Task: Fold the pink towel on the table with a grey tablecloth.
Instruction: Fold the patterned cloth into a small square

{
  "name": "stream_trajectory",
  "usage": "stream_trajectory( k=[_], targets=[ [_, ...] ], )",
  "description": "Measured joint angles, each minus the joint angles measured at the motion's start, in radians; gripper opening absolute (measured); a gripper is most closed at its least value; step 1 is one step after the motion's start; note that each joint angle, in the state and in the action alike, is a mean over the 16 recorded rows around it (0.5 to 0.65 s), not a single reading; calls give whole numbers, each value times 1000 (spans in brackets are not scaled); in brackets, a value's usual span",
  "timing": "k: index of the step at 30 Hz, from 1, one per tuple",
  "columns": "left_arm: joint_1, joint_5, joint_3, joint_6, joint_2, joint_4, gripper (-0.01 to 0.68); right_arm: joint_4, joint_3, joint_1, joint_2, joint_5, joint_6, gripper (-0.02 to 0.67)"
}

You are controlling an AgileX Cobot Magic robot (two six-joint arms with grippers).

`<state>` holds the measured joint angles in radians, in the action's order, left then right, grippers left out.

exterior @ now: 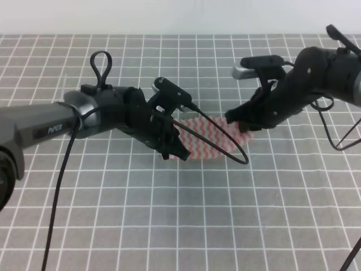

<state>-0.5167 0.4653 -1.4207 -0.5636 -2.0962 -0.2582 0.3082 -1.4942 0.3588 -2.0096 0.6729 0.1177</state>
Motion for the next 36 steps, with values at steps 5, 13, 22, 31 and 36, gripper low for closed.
stream_trajectory(
  k=[5,13,22,31,36],
  targets=[
    [2,6,-11,0,17,0,-1,101,-20,1,11,8,98,-9],
    [34,25,-28,2,93,-16,-1,224,-26,1,13,4,200,-10],
    [92,34,-32,3,212,-68,-2,368,-27,7,2,-1,296,-11],
    [111,35,-31,2,266,-102,-2,501,-31,35,-37,-5,380,-12],
    [111,35,-31,2,270,-106,-2,526,-53,54,-71,7,389,-13]
  ],
)
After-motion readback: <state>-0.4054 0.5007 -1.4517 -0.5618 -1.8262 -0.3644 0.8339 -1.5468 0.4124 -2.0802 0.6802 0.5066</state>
